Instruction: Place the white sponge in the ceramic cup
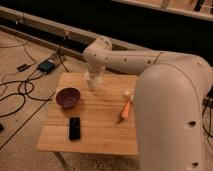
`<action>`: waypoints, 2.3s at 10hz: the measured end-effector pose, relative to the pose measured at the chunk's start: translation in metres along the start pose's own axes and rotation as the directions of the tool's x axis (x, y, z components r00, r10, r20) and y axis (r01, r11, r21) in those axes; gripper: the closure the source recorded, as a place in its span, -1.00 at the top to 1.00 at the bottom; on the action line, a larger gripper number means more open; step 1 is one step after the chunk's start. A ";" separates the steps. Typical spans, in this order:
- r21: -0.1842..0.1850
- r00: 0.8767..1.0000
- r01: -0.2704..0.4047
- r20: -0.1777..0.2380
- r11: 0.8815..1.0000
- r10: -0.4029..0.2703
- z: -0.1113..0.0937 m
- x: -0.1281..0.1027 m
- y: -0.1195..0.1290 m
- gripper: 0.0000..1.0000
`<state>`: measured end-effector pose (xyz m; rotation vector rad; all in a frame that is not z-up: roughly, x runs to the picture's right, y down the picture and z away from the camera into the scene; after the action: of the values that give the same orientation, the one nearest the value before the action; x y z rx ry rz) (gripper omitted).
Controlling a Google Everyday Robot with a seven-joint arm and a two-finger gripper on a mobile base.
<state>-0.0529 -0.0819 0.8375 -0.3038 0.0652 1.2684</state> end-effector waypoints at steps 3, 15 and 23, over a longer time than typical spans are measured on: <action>-0.001 0.999 0.007 0.039 1.000 -0.007 -0.002 -0.005 -0.001 -1.00; -0.039 0.981 0.086 0.176 0.996 -0.077 0.048 -0.061 0.016 -1.00; -0.070 0.969 0.116 0.228 0.991 -0.098 0.075 -0.081 0.013 -1.00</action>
<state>-0.0987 -0.1337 0.9246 -0.2302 -0.1954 1.1923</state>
